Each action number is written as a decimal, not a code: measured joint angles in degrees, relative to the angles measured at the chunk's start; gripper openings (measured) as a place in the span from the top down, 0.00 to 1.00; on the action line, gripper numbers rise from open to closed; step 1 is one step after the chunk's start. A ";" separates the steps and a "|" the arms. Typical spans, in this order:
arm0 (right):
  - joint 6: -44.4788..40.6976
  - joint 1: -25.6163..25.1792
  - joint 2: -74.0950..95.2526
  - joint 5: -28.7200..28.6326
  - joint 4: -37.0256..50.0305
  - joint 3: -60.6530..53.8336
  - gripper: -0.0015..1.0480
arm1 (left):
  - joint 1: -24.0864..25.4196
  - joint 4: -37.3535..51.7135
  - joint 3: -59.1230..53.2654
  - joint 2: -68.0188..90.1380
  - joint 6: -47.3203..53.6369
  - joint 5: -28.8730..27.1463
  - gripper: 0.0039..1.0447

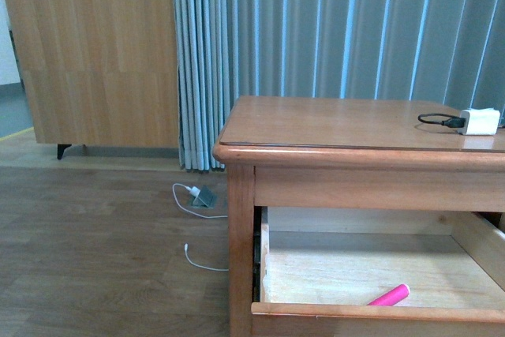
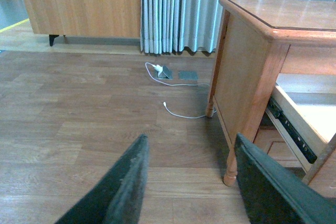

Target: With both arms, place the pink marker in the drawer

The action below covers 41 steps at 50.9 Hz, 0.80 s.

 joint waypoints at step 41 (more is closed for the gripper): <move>8.72 3.08 73.94 -8.66 13.14 21.86 0.08 | 0.00 0.00 0.00 0.00 0.13 0.00 0.06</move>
